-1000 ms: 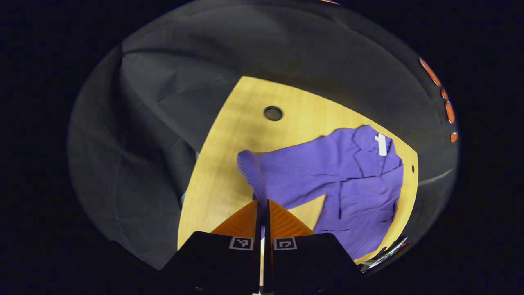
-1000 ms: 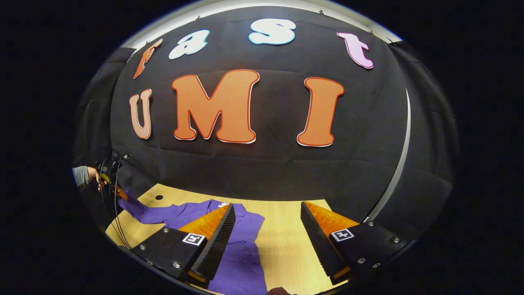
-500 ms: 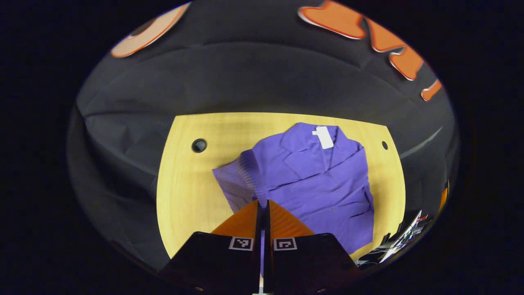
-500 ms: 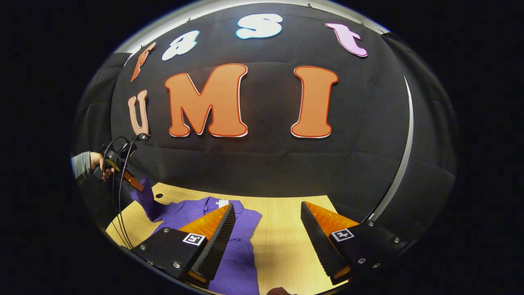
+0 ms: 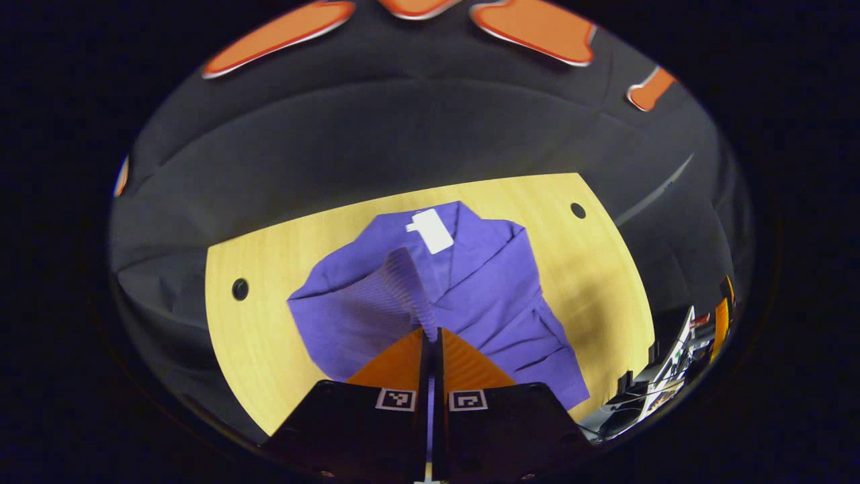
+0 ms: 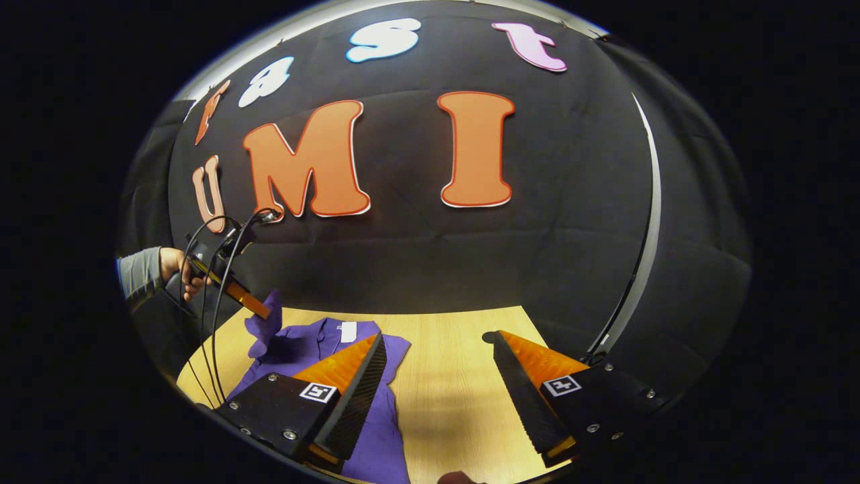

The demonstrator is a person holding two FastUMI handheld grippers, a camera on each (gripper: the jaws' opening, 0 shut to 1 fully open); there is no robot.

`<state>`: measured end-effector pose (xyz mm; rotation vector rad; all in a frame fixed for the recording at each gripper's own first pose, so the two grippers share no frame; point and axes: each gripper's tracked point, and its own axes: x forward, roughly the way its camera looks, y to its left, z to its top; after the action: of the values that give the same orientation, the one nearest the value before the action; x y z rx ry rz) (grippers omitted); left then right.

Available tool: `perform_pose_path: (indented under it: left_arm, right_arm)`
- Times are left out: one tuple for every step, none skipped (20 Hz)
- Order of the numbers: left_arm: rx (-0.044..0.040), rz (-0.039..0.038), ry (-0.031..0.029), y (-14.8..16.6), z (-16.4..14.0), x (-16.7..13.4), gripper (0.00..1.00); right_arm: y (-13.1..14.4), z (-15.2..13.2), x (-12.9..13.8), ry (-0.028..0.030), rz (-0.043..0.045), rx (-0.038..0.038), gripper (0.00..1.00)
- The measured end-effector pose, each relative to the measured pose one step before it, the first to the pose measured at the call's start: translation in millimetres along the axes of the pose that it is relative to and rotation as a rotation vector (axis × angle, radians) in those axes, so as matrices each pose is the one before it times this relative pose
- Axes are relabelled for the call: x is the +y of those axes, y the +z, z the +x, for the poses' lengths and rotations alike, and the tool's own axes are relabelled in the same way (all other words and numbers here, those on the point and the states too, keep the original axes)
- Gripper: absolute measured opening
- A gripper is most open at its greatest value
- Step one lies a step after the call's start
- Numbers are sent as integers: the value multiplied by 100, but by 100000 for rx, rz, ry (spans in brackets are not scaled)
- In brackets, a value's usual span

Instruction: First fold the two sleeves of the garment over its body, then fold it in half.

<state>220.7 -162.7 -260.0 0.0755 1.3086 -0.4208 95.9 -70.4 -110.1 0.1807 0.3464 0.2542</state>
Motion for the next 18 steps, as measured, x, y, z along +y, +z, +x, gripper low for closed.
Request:
perform_pose_path:
  left_arm:
    - [599, 1745, -635, 571, 804, -1361, 4]
    - [496, 1541, -852, 631, 785, -1286, 4]
    - [952, 1427, -639, 485, 838, -1228, 4]
    - [599, 1627, -68, 532, 705, -791, 4]
    - [334, 809, 212, 516, 883, -792, 4]
    - [-488, 827, -208, 444, 796, -852, 4]
    - [-954, 557, 615, 572, 664, -583, 4]
    - [-854, 159, 90, 331, 377, -451, 4]
    - [-1160, -473, -1063, 397, 297, -746, 8]
    - [-1100, -440, -1449, 2, 61, -678, 10]
    - [-1582, -420, -1608, 265, -69, -638, 17]
    - [-1996, -179, -2021, 330, -149, -507, 20]
    - [-2213, -91, -1020, 238, -450, -299, 26]
    - [-1647, -74, -993, -23, -445, -177, 28]
    - [-1558, -18, -344, -2, -655, 5, 30]
    - [-1396, -122, -67, -332, -878, 297, 31]
    - [-1584, 371, -138, -304, -884, 223, 35]
    - [-1434, 855, 953, -536, -916, 586, 39]
  right_arm:
    - [-351, -3, -542, -413, 1199, 397, 95]
    - [-407, 98, -501, -263, 762, 557, 95]
    - [-323, 14, -528, -720, 404, 582, 95]
    - [-368, 86, -431, -49, 358, 588, 96]
    - [-286, 34, -345, -235, 259, 473, 95]
    - [-234, 163, -253, 97, 245, 521, 96]
    - [-312, 113, -240, -88, 89, 776, 96]
    - [-428, 97, -169, -102, -111, 871, 95]
    - [-331, 63, -111, 292, -74, 690, 95]
    - [-331, 90, -14, 325, -97, 920, 95]
    - [-300, 124, 62, 500, -75, 856, 96]
    - [-399, 226, 98, 24, -283, 1065, 95]
    - [-241, 96, 153, 524, -345, 862, 96]
    - [-63, 87, 222, 262, -306, 480, 96]
    - [15, 86, 224, 815, -231, 200, 96]
    - [-144, -74, 447, 459, -339, 480, 95]
    - [-260, 139, 267, 211, -674, 821, 96]
    - [-362, 199, 373, 187, -859, 923, 96]
